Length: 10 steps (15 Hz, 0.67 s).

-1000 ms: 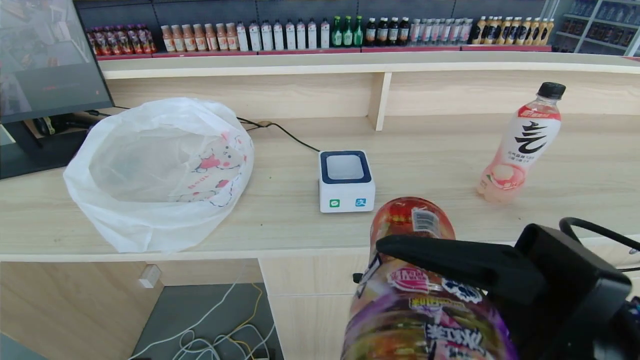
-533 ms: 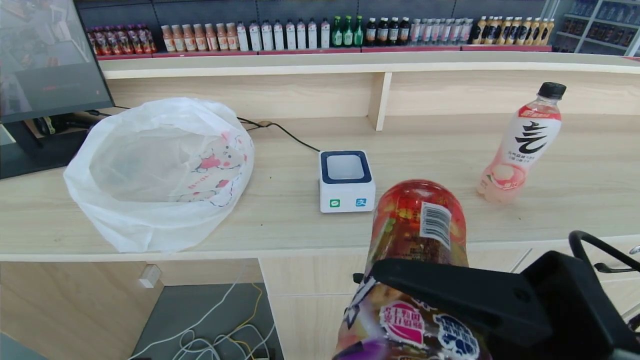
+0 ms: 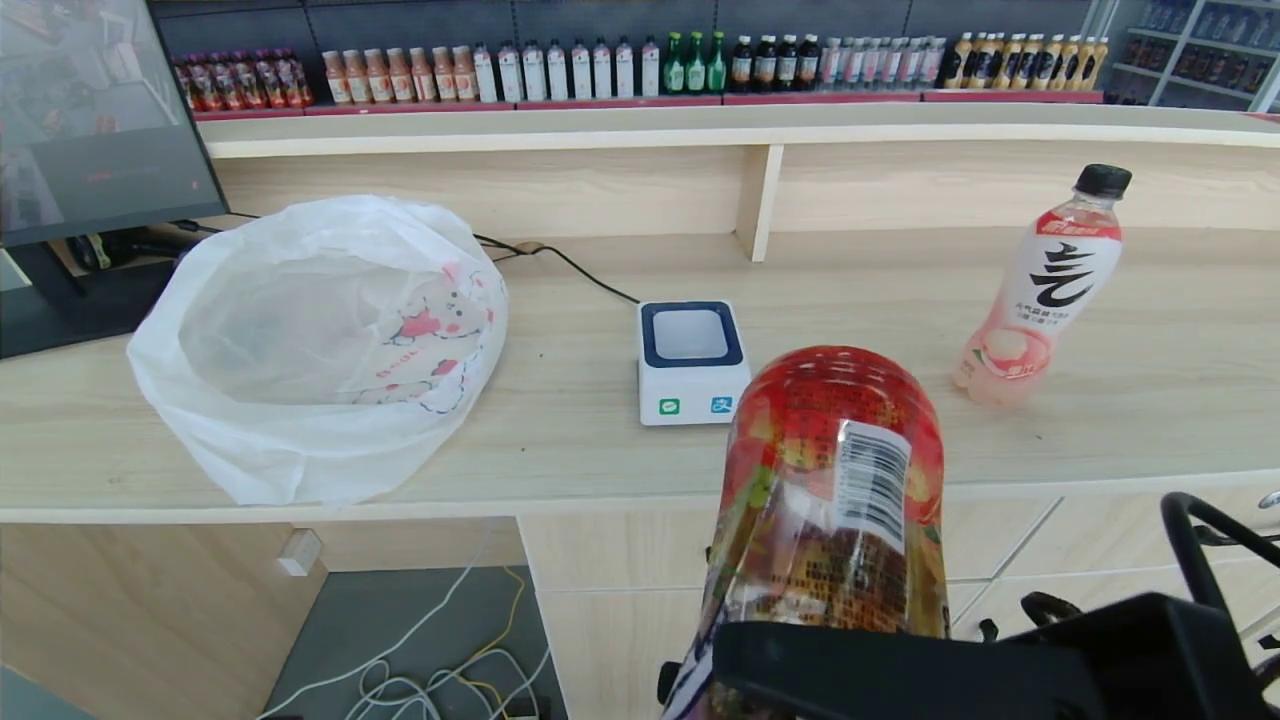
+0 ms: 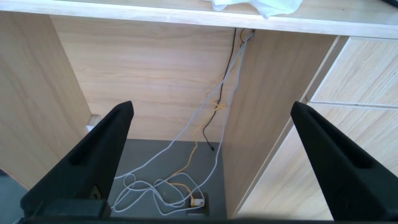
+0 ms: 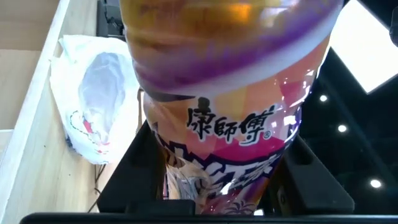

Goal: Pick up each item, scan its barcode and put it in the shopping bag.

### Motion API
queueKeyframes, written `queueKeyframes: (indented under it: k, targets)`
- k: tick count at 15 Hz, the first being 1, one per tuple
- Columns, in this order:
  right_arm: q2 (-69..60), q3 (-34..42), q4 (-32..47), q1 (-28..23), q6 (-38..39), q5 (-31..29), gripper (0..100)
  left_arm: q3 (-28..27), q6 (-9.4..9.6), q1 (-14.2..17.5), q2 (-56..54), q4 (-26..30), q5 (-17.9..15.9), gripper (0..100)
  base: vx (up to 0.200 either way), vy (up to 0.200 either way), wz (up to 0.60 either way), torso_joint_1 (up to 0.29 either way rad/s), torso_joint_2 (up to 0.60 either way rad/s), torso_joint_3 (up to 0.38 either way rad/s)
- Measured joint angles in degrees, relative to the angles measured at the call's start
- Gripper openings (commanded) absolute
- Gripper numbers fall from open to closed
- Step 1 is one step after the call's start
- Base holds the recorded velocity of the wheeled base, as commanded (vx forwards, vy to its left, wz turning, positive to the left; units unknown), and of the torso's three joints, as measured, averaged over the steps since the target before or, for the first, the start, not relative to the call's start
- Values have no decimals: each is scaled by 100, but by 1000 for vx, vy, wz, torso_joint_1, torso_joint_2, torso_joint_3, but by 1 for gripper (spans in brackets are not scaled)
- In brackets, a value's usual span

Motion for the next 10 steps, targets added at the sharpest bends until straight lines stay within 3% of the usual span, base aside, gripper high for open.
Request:
queueKeyframes:
  k: [10]
  targets:
    - [2, 127, -321, 12, -768, 4, 0, 0, 2, 0, 0, 0, 0, 100, 0, 0, 0, 0, 0, 0]
